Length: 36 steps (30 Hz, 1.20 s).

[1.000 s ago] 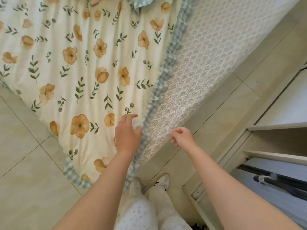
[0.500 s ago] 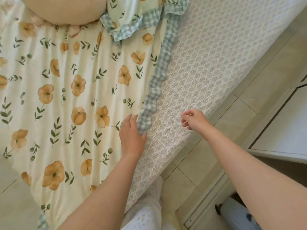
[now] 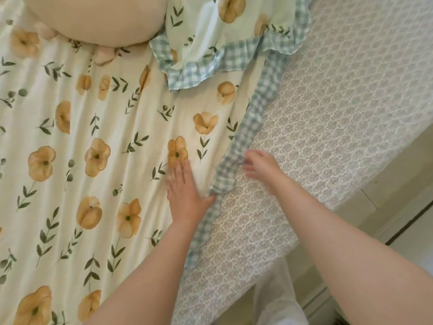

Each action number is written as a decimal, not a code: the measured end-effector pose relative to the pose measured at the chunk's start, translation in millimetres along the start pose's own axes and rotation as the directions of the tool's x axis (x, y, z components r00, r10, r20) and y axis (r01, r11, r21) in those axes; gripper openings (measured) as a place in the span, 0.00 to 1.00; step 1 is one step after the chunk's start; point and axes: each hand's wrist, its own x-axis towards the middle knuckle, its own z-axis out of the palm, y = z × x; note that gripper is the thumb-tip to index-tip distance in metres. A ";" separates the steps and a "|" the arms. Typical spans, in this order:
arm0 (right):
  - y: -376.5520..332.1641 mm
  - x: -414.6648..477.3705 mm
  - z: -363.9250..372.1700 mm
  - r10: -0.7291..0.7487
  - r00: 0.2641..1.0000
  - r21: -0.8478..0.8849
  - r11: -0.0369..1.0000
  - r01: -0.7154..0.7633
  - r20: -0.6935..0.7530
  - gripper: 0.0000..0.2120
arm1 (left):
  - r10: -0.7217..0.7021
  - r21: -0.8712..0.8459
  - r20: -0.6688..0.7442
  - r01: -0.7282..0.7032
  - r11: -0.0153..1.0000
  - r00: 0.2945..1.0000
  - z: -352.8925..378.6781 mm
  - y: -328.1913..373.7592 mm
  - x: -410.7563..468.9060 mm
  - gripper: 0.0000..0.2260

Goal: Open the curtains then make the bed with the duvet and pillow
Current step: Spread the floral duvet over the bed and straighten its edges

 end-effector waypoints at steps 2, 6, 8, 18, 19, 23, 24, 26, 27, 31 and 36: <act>-22.4 20.0 1.1 -0.024 0.997 0.082 0.996 0.018 0.070 0.19 | -0.018 0.025 0.029 0.017 1.000 0.999 0.2 11.8 18.3 0.58; -71.1 54.7 0.8 -0.005 0.985 0.124 0.992 -0.016 0.172 0.28 | -0.166 0.101 0.158 0.151 0.983 0.973 0.2 45.5 47.2 0.64; -92.0 68.8 -1.4 0.033 0.973 0.089 0.995 -0.055 0.230 0.30 | -0.215 0.129 0.164 0.196 0.972 0.963 -0.1 59.6 59.0 0.63; -175.3 123.4 -27.5 0.073 0.970 0.163 0.980 -0.112 0.231 0.26 | -0.258 0.049 -0.050 0.260 0.964 0.965 -14.8 93.2 92.9 0.36; -183.1 127.9 -31.2 0.073 0.974 0.185 0.976 -0.114 0.217 0.26 | -0.266 0.052 -0.081 0.271 0.961 0.960 -18.2 92.5 94.4 0.33; -204.7 137.6 -42.6 0.067 0.982 0.172 0.980 -0.098 0.177 0.22 | -0.238 0.186 -0.117 0.257 0.948 0.964 -27.5 94.2 92.7 0.24; -204.9 137.4 -46.8 0.054 0.988 0.118 0.990 -0.071 0.142 0.22 | -0.230 0.163 -0.076 0.239 0.957 0.970 -27.1 99.7 89.2 0.23; -198.9 136.6 -61.7 -0.006 0.999 0.042 0.999 0.004 0.035 0.22 | -0.214 0.065 -0.026 0.216 0.974 0.976 -23.6 114.8 79.4 0.20; -192.8 135.5 -73.2 -0.031 0.999 0.020 0.999 0.031 -0.013 0.21 | -0.202 0.029 -0.028 0.203 0.979 0.979 -20.0 123.0 75.1 0.18; -160.2 116.6 -143.1 -0.010 0.995 0.059 0.998 0.016 -0.097 0.15 | -0.141 -0.016 -0.009 0.141 0.990 0.990 -10.8 156.9 58.3 0.12; -129.9 88.7 -190.2 -0.011 0.998 0.141 0.990 0.021 -0.067 0.13 | -0.121 0.026 0.079 0.119 0.993 0.990 -0.4 177.1 30.6 0.10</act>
